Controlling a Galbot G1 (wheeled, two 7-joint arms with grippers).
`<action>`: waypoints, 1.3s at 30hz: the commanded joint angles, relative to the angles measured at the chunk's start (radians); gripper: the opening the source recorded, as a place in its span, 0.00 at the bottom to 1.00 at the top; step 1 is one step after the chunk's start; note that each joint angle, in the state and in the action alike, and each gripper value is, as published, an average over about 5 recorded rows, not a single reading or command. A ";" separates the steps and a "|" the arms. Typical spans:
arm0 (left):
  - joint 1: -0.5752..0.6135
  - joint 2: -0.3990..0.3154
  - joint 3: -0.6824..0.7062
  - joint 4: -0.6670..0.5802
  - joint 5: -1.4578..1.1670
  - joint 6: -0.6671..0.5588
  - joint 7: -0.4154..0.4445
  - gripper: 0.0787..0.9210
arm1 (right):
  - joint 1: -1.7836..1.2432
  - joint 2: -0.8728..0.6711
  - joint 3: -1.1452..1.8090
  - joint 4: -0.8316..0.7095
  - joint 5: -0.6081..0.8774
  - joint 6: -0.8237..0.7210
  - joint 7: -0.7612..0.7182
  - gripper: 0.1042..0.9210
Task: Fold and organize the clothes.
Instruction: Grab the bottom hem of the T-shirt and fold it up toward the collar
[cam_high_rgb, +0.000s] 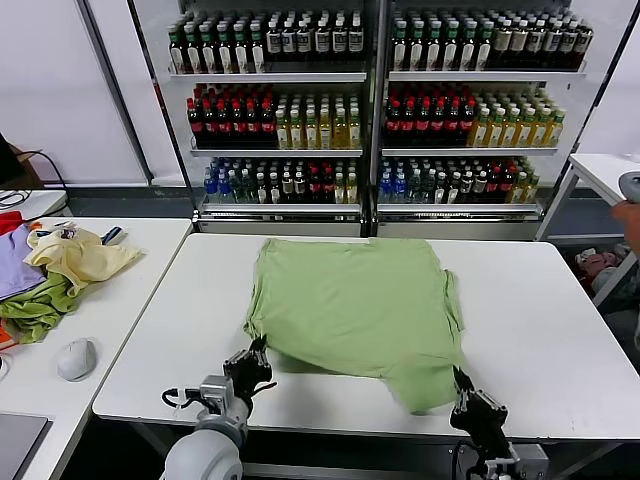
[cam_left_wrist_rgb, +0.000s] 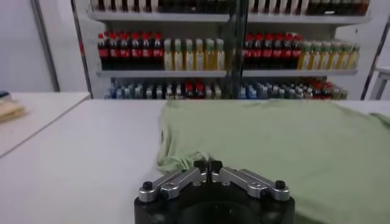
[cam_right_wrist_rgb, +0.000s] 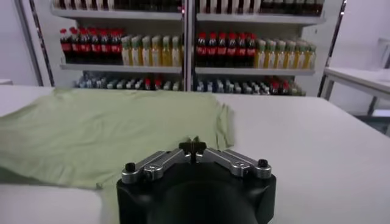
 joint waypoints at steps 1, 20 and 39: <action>-0.162 0.038 0.017 0.115 -0.053 -0.014 0.000 0.01 | 0.208 -0.054 -0.004 -0.107 0.056 0.010 0.005 0.00; -0.411 0.012 0.120 0.453 -0.042 -0.015 0.005 0.01 | 0.592 -0.114 -0.168 -0.485 0.053 -0.011 -0.001 0.00; -0.384 -0.011 0.098 0.460 0.005 -0.010 0.002 0.11 | 0.638 -0.083 -0.240 -0.574 -0.021 -0.036 -0.016 0.13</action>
